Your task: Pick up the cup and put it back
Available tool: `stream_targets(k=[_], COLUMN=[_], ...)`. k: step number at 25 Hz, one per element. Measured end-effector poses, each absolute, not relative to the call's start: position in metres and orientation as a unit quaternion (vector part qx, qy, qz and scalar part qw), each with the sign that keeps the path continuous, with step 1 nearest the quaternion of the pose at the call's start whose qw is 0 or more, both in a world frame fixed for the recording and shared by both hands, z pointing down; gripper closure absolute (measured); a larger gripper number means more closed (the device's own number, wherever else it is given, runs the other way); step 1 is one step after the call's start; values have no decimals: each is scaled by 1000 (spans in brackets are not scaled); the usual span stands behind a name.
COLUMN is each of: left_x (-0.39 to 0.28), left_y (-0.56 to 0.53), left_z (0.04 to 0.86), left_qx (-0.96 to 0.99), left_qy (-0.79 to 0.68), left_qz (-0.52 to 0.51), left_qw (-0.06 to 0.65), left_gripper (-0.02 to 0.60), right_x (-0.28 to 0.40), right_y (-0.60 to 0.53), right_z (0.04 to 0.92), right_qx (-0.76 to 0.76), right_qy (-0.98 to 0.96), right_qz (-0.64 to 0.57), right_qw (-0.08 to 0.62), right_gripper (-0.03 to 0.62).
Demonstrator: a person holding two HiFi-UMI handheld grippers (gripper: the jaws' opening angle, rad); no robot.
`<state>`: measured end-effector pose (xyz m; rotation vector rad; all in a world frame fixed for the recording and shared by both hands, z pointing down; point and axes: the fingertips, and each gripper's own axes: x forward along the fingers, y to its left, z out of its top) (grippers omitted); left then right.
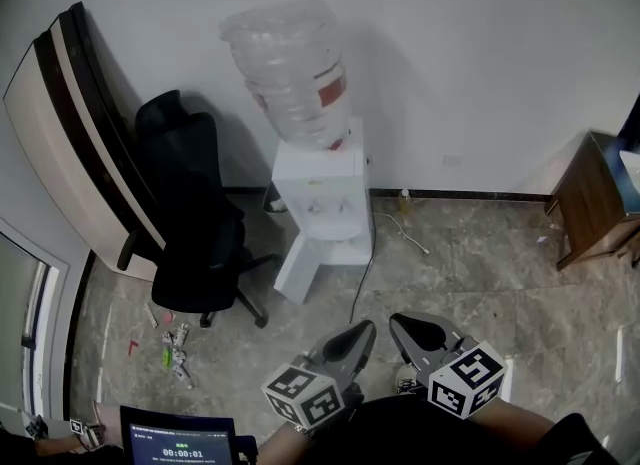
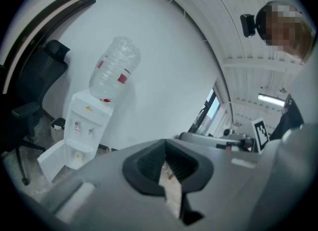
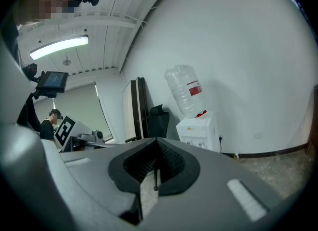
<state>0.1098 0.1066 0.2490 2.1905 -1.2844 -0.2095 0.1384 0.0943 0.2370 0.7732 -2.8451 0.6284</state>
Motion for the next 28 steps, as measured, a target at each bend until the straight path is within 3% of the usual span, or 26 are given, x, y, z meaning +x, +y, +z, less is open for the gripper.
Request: stream_targets(k=[13, 21, 28], left_x=[176, 142, 66], left_y=[73, 61, 20], left_z=[266, 273, 280], left_qx=[806, 778, 750], left_qy=[-502, -534, -555], left_qz=[-56, -81, -141], left_qw=[309, 320, 330], left_gripper=[578, 578, 578], right_x=[194, 169, 110], right_y=[54, 36, -16], right_z=[257, 264, 264], right_qx=[218, 198, 205], right_qy=[-942, -944, -945], right_qz=[248, 251, 232], right_qw=[63, 80, 103], right_gripper=[586, 586, 580])
